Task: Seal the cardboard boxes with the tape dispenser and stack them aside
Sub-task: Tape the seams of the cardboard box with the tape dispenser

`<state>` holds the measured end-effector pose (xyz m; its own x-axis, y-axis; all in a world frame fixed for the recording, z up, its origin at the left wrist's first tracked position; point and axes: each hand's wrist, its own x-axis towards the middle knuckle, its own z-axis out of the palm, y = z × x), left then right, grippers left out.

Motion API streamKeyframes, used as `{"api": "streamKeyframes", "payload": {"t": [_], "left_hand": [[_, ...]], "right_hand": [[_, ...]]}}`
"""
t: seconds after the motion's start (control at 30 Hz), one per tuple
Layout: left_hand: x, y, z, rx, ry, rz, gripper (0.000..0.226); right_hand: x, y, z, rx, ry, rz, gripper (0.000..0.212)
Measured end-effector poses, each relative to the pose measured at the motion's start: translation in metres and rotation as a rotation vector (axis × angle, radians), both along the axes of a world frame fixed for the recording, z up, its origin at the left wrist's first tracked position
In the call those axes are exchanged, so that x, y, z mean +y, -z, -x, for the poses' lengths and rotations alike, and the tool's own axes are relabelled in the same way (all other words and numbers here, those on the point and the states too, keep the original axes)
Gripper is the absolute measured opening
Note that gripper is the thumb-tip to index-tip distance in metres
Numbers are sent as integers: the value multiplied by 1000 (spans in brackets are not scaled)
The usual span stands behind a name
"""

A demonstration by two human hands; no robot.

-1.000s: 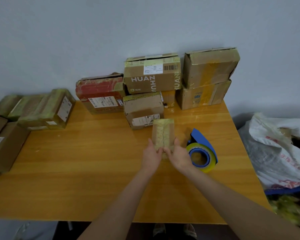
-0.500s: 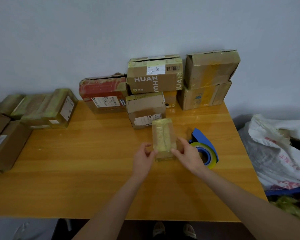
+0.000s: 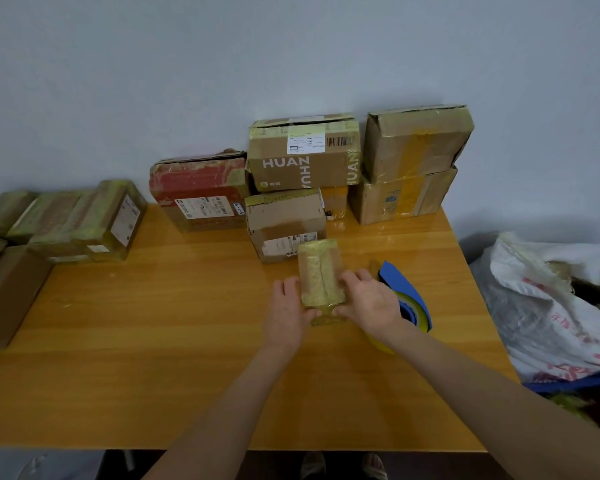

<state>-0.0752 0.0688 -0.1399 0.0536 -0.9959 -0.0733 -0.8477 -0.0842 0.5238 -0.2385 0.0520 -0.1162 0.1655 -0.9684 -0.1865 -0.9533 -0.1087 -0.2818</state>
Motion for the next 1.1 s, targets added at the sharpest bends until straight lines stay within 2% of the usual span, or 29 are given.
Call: {"api": "streamKeyframes", "payload": {"t": [0.1, 0.3, 0.43, 0.47, 0.53, 0.63, 0.83, 1.0, 1.1], "left_hand": [[-5, 3, 1, 47, 111, -32, 100], [-7, 7, -4, 74, 104, -63, 97], [-10, -2, -11, 247, 168, -226, 108], [-9, -5, -11, 276, 134, -219, 105], [-10, -12, -8, 306, -35, -118, 83], [-13, -26, -6, 299, -206, 8, 55], [-15, -48, -44, 196, -254, 112, 37], [-26, -61, -88, 190, -316, 252, 27], [-39, -68, -109, 185, -348, 270, 28]], "right_hand": [[-3, 7, -8, -6, -38, -41, 68], [-12, 15, -3, -95, -42, -48, 60], [-15, 15, 5, -221, -34, -140, 60], [-15, 13, 8, -275, -30, -161, 62], [-16, 11, 13, -379, 23, -164, 70], [-23, 10, 13, -458, 203, -162, 81], [-19, 17, -51, -530, 70, -334, 74], [-19, 16, -159, -788, -60, -482, 54], [-33, 12, -182, -797, -139, -474, 49]]}}
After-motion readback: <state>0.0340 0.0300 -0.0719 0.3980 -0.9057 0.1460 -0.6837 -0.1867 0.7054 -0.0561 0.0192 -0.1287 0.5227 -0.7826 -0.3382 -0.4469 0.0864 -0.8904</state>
